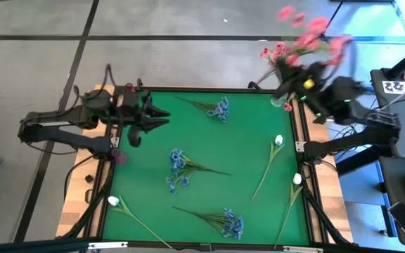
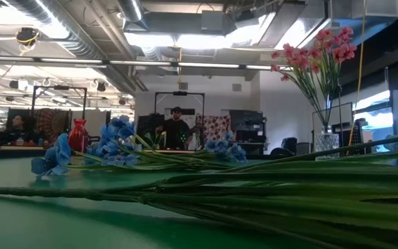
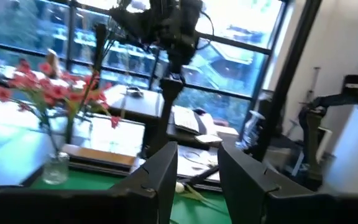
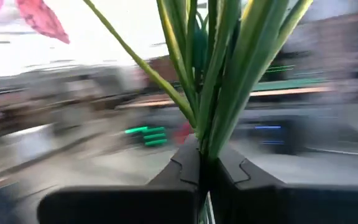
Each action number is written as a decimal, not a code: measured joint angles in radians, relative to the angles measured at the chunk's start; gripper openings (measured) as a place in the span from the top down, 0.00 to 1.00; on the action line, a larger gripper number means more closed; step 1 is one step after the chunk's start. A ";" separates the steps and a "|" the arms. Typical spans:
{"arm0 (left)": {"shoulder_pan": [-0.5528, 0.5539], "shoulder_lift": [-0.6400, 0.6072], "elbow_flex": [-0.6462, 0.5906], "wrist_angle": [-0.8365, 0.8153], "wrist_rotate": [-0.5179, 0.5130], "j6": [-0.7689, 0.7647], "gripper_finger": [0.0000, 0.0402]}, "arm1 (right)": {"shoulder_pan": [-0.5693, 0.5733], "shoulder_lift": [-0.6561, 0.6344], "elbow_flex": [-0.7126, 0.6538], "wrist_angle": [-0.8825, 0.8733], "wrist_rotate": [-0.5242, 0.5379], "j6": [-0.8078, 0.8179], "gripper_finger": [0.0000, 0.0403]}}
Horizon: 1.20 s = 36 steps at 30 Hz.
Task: Sort flowers into vase by color
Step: Put the pink flowers into the transparent vase
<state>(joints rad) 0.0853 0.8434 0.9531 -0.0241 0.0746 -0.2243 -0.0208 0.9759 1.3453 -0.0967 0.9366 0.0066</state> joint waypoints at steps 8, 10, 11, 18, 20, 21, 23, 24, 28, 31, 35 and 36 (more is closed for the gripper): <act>-0.001 -0.005 0.000 0.010 -0.033 0.018 0.74 | -0.226 -0.063 0.000 0.164 0.266 -0.120 0.98; -0.001 0.004 0.000 0.013 -0.040 0.018 0.74 | -0.329 -0.057 0.000 0.193 0.268 -0.122 0.98; -0.001 0.010 0.000 0.018 -0.042 0.017 0.74 | -0.381 -0.053 0.000 0.196 0.268 -0.119 0.97; -0.001 0.034 0.000 0.039 -0.050 -0.009 0.74 | -0.694 0.025 0.000 0.148 0.124 -0.009 0.98; -0.001 0.035 0.000 0.036 -0.062 -0.010 0.74 | -0.749 0.052 -0.001 0.071 0.061 0.045 0.98; -0.001 0.035 0.000 0.036 -0.069 -0.011 0.74 | -0.771 0.064 -0.002 0.017 0.044 0.080 0.98; -0.001 0.036 0.000 0.033 -0.082 -0.025 0.74 | -0.805 0.078 -0.002 -0.109 0.041 0.175 0.96; -0.001 0.037 0.000 0.029 -0.084 -0.028 0.74 | -0.818 0.080 -0.002 -0.162 0.041 0.207 0.96; -0.001 0.036 0.000 0.017 -0.086 -0.027 0.74 | -0.839 0.074 -0.027 -0.243 0.026 0.292 0.98; -0.001 0.037 0.000 0.016 -0.102 0.002 0.74 | -0.837 0.069 -0.065 -0.246 0.007 0.325 0.98; 0.000 0.036 0.000 0.016 -0.145 0.039 0.74 | -0.837 0.060 -0.103 -0.293 -0.007 0.410 0.97; 0.000 0.036 0.000 0.016 -0.146 0.045 0.74 | -0.837 0.058 -0.112 -0.300 -0.006 0.423 0.97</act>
<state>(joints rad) 0.0849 0.8799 0.9531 -0.0078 -0.0716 -0.1794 -0.8577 1.0335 1.2328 -0.3969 0.9305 0.4299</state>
